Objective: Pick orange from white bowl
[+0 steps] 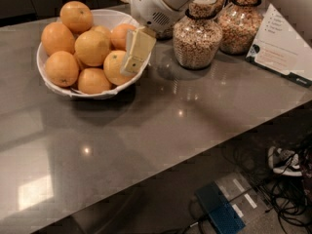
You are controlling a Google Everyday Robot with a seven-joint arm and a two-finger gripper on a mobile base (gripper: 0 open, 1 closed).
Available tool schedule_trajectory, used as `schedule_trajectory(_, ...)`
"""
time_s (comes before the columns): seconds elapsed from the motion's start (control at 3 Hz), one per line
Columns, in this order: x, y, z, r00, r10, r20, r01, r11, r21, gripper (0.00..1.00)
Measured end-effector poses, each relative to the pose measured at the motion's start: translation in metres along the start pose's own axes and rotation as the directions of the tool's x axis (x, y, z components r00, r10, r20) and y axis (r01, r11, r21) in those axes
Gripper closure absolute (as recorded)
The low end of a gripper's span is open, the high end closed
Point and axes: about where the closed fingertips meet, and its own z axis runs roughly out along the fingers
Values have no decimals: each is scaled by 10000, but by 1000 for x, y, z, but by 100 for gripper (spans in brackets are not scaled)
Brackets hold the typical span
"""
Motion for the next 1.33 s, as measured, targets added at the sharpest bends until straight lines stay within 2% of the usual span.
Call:
schedule_trajectory(0.33,-2,-2,8,10000,-25,-53,25,10000,-66,0)
schedule_trajectory(0.67,-3,-5,17,9998,-82,-181,79,9998,-203,9)
schedule_trajectory(1.0,-7,-8,26,9994,-199,-272,190,9992,-341,8)
schedule_trajectory(1.33,-12,-11,33,9989,-330,-322,315,9985,-447,18)
